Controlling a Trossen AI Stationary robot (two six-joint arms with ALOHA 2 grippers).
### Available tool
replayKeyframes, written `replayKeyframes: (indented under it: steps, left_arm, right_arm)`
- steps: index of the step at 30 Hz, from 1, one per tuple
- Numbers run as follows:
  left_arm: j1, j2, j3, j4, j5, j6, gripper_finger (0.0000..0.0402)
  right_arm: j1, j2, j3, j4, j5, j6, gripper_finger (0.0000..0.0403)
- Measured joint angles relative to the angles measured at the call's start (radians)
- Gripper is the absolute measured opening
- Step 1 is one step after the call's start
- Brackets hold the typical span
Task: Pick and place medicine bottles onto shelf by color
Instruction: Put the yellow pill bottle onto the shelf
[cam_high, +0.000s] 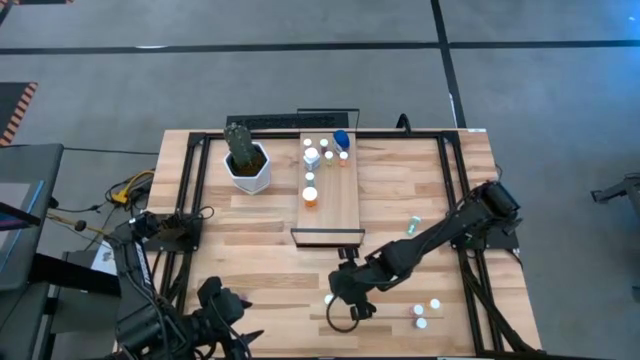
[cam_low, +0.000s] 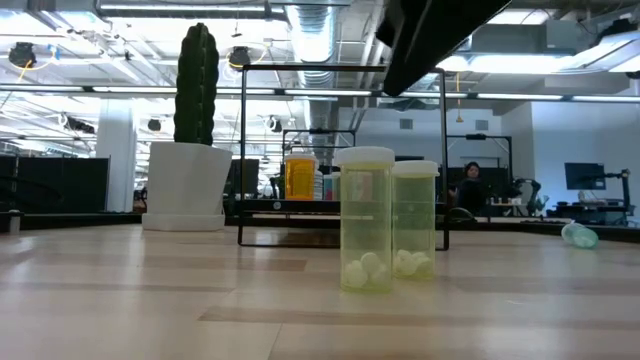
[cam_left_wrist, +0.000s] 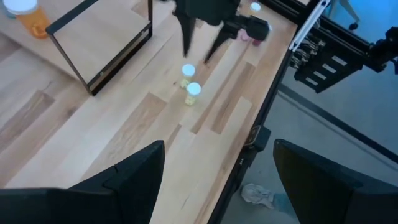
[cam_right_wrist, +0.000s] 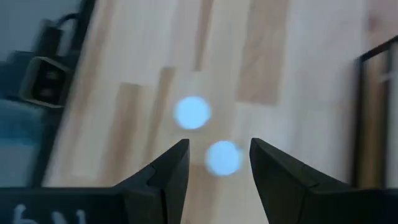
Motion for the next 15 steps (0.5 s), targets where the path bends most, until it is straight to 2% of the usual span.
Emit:
replayKeyframes:
  steps: [3,6,15]
  left_arm:
    - [0.007,0.0,0.0,0.0,-0.006,-0.004,0.0286]
    - [0.019,0.0,0.0,0.0,-0.006,-0.001,0.0286]
    - [0.053,0.0,0.0,0.0,-0.006,0.028,0.0286]
  right_arm:
    - [-0.013,0.01,-0.001,-0.012,-0.059,0.05,0.0192]
    - [-0.018,0.01,0.0,-0.021,-0.059,0.072,0.0197]
    - [-0.018,0.011,-0.001,-0.047,-0.034,0.005,0.0221]
